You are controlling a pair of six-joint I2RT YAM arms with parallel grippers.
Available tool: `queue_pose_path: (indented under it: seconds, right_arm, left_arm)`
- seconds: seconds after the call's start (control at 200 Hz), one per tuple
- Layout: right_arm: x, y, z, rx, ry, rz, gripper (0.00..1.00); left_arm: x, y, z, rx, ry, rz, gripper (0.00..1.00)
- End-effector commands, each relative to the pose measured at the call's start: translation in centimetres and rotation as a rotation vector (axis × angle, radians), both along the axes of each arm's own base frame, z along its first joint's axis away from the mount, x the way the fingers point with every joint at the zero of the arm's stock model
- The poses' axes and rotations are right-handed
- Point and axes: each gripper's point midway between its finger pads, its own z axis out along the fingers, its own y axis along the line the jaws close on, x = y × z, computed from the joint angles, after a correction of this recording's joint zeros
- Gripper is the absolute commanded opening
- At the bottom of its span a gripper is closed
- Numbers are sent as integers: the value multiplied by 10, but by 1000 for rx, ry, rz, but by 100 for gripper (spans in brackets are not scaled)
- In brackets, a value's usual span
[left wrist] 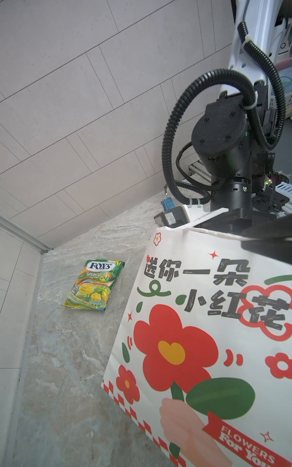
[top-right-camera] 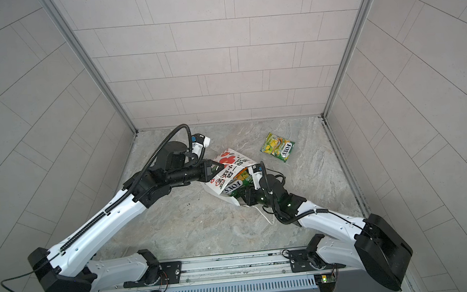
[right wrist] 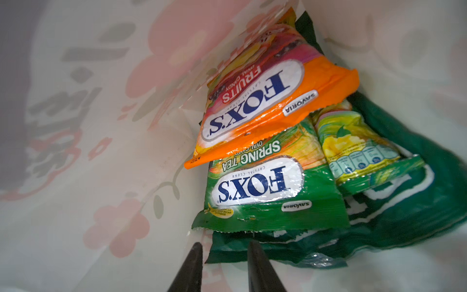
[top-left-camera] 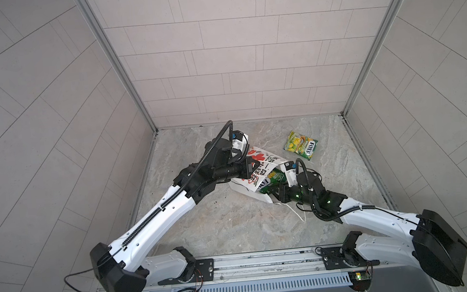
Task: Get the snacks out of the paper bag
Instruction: 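Reach the right gripper into the bag toward the orange FOX'S packet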
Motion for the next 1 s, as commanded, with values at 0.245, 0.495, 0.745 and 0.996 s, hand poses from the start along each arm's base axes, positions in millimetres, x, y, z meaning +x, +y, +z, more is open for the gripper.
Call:
queue_pose_path:
  seconds: [0.245, 0.495, 0.745, 0.996]
  right_arm:
    - [20, 7, 12, 102, 11, -103, 41]
    - [33, 12, 17, 212, 40, -192, 47]
    - [43, 19, 21, 268, 54, -240, 49]
    - [52, 30, 19, 289, 66, -249, 55]
  left_arm:
    - [3, -8, 18, -47, -38, -13, 0]
    - [2, -10, 16, -44, -34, -21, 0]
    - [2, -11, 16, -44, -33, -20, 0]
    - [5, -11, 15, -45, -34, -12, 0]
